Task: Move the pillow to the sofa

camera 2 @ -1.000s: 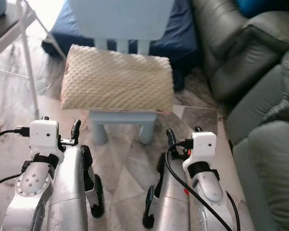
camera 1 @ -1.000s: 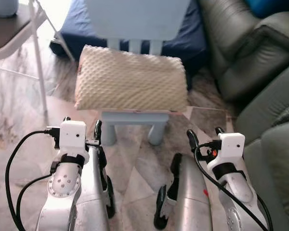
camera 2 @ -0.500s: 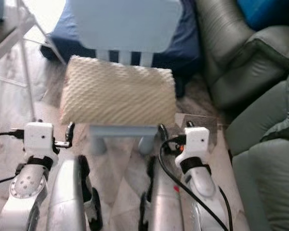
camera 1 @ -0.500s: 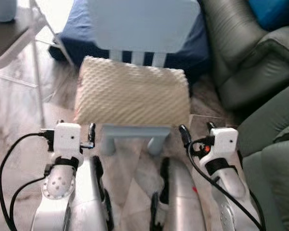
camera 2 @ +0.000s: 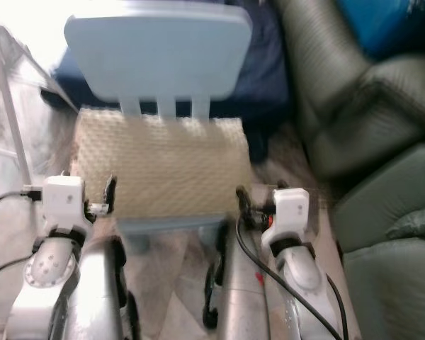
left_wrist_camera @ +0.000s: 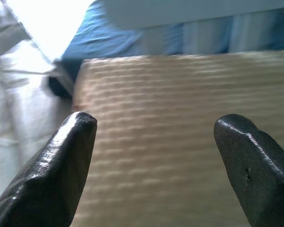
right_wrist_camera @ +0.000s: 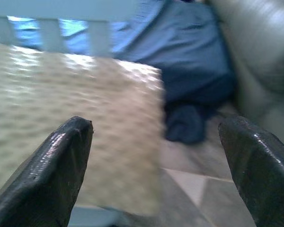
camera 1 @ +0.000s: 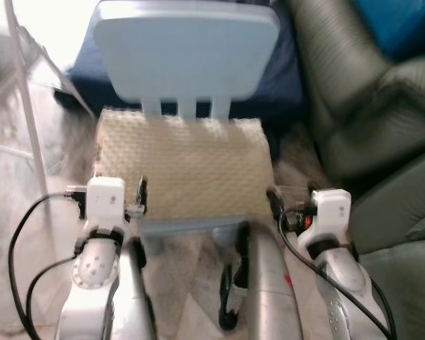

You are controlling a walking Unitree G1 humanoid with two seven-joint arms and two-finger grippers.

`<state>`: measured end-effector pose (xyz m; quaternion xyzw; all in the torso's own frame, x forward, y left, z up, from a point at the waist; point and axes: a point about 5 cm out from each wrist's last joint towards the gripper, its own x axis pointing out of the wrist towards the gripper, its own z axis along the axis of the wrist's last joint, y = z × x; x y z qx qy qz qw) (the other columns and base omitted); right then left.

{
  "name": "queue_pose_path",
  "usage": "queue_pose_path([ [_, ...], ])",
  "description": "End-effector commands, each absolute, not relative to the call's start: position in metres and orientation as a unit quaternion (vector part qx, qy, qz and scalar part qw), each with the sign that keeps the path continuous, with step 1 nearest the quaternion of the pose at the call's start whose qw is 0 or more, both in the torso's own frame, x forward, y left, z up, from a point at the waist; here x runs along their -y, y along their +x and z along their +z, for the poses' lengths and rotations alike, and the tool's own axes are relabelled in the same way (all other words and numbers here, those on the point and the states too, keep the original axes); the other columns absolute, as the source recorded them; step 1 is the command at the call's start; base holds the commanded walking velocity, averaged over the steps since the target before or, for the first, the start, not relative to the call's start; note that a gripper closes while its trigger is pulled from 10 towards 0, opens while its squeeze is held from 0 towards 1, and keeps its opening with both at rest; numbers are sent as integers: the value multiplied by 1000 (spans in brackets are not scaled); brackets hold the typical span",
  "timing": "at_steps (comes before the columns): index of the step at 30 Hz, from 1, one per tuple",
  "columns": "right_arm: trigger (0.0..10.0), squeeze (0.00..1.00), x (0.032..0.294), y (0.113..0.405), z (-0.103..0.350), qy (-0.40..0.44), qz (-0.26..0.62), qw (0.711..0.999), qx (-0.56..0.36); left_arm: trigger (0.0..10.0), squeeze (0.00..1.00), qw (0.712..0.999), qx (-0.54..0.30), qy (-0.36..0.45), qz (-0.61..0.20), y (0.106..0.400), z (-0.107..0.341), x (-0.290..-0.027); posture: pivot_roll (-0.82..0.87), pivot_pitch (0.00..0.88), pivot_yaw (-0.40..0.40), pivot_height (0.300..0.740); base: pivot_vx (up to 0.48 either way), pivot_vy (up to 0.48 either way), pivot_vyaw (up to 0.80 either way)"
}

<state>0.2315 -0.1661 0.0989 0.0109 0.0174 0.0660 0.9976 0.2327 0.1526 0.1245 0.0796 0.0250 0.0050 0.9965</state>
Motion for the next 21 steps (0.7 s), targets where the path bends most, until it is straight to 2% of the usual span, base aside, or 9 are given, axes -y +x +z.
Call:
queue_pose_path([
  [1, 10000, 0, 167, 228, 92, 20, 63, 997, -33, 10000, 0, 995, -47, 85, 16, 226, 119, -159, 13, 263, -83, 507, 0, 0, 0],
  [4, 10000, 0, 166, 236, 95, 23, 69, 997, -30, 10000, 0, 995, -35, 91, 10, 227, 128, -159, 25, 265, -81, 492, 0, 0, 0],
  [13, 10000, 0, 167, 243, 95, 23, 60, 998, -26, 10000, 0, 993, -46, 109, 23, 234, 117, -173, -2, 230, -74, 492, 0, 0, 0],
  [16, 10000, 0, 167, 244, 97, 28, 61, 997, -31, 10000, 0, 991, -56, 117, 26, 235, 111, -173, -7, 243, -82, 492, 0, 0, 0],
  [18, 10000, 0, 163, 253, 97, 33, 76, 995, -46, 10000, 0, 990, -69, 117, 26, 237, 106, -175, -17, 299, -99, 492, 0, 0, 0],
  [21, 10000, 0, 162, 255, 97, 35, 81, 995, -48, 10000, 0, 990, -71, 119, 26, 238, 105, -176, -17, 299, -99, 492, 0, 0, 0],
])
